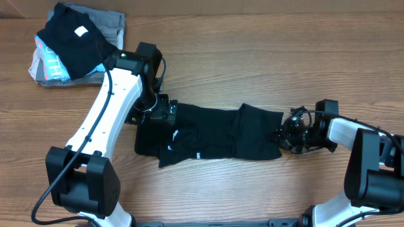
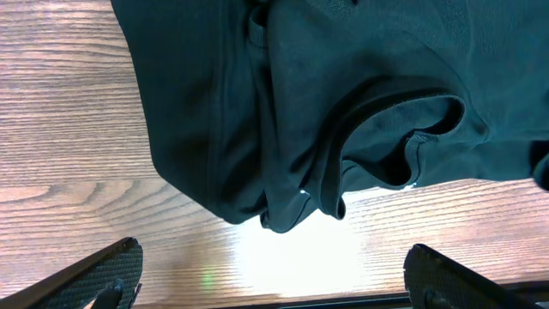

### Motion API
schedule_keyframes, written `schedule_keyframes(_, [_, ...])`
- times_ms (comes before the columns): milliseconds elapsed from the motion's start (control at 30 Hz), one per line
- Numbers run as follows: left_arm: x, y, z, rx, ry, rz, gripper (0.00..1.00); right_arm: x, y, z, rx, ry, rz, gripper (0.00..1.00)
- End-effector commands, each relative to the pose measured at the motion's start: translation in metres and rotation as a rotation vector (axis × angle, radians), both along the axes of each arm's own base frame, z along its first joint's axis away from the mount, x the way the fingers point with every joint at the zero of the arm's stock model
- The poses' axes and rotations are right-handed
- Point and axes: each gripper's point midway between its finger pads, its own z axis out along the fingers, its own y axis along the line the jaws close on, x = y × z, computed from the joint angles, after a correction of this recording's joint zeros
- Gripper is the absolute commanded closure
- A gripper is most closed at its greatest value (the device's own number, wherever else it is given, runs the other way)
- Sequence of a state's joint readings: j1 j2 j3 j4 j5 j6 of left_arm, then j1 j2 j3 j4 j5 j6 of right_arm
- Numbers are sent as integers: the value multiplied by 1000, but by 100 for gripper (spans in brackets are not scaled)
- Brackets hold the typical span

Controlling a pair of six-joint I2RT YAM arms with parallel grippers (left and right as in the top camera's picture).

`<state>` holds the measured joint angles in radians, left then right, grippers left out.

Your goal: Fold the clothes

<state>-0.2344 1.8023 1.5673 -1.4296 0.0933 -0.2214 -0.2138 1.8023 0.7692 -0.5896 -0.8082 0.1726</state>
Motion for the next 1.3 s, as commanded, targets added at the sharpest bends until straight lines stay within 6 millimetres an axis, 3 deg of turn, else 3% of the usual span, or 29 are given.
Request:
schedule_keyframes(0, [-2, -2, -2, -8, 16, -17, 0, 16, -37, 1, -121, 31, -105, 96])
schedule_keyframes(267, [3, -2, -3, -6, -5, -17, 0, 11, -100, 31, -446, 125, -264, 96])
schedule_keyframes(467, [4, -2, -3, -8, -11, -17, 0, 10, -100, 66, -547, 63, -273, 96])
schedule_keyframes(600, [4, -2, -3, -8, -11, -17, 0, 11, -84, 82, -607, 8, -243, 96])
schedule_keyframes(867, [4, -2, -3, -9, -10, -17, 0, 10, -33, 80, -759, -35, -155, 96])
schedule_keyframes(1067, [3, -2, -3, -7, -7, -17, 0, 11, 13, 83, -747, -110, -79, 96])
schedule_keyframes(1267, [3, -2, -3, -8, -7, -17, 0, 6, 44, 83, -725, -147, -27, 96])
